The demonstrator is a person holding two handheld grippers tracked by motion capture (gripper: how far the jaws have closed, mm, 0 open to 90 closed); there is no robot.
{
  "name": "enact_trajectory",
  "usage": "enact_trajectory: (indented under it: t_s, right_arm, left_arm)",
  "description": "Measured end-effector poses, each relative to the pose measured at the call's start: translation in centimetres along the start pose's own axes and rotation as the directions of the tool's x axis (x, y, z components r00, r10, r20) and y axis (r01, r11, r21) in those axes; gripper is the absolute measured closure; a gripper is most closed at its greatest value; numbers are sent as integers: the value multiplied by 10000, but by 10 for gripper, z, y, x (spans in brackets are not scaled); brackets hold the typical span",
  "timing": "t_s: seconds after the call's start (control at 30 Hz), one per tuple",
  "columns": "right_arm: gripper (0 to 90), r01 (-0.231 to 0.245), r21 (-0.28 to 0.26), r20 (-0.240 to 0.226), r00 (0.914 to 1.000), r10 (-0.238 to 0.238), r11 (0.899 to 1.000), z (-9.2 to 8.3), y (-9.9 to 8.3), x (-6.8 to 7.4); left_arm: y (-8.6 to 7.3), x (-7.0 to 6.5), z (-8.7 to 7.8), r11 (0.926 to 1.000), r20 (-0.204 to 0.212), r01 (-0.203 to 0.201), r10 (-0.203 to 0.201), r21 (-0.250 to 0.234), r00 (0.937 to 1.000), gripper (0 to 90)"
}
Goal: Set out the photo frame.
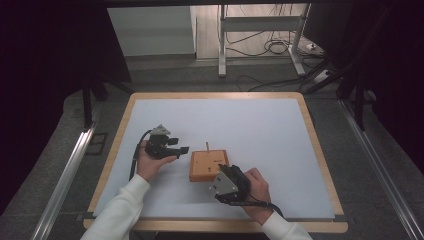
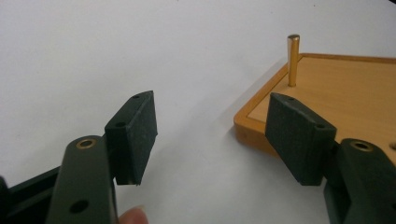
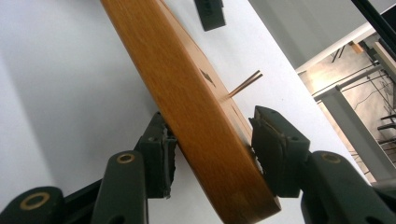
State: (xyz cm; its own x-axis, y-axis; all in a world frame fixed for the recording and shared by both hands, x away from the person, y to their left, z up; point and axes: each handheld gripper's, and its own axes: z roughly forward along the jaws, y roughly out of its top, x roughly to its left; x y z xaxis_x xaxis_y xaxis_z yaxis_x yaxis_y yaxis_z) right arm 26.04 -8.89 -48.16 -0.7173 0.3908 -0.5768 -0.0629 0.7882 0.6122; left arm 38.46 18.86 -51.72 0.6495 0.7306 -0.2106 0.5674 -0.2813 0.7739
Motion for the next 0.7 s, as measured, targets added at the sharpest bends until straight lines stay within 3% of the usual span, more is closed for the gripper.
enact_trajectory:
  t_s: [0.4,0.7]
  right_arm:
    - [551,127,470,-827,9965,-88,9988,2,14,-28]
    - [608,593,863,-1335,9899,-474,9945,9,29,-48]
  left_arm:
    - [-14,-1,-2,9992,-59,-268,270,307,9996,330]
    - [-20,-3,-5,9983,-155,-380,388,436,9991,325]
